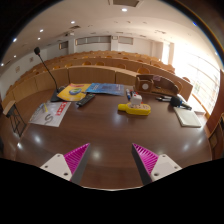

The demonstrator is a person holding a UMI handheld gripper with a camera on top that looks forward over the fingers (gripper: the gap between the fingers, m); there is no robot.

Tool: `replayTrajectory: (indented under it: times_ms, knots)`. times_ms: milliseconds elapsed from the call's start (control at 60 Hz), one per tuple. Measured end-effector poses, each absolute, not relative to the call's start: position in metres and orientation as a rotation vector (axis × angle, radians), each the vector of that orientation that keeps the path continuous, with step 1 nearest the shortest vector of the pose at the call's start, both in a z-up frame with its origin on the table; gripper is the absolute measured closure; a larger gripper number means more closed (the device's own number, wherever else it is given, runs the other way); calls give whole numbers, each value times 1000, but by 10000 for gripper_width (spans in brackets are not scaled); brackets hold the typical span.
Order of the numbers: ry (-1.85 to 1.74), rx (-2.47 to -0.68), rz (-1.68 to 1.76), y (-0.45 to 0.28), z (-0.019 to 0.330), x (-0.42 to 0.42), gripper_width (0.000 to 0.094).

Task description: Unplug charger

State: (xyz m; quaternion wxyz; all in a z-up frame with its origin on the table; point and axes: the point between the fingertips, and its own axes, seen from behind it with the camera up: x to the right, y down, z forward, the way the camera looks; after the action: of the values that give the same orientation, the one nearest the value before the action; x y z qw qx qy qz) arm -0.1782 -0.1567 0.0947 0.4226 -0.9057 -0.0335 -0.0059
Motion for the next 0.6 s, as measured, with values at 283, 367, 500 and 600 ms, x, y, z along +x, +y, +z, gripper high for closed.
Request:
replayTrajectory:
  times_ms: [283,367,500,600]
  knots:
    - [42,-2066,-89,14,77,-84,87]
    - [66,-2039,-89,58,68,-68,88]
    - [99,-2010,-70,116,54,-58,87]
    - [113,-1994,-66,148,43,-57,94]
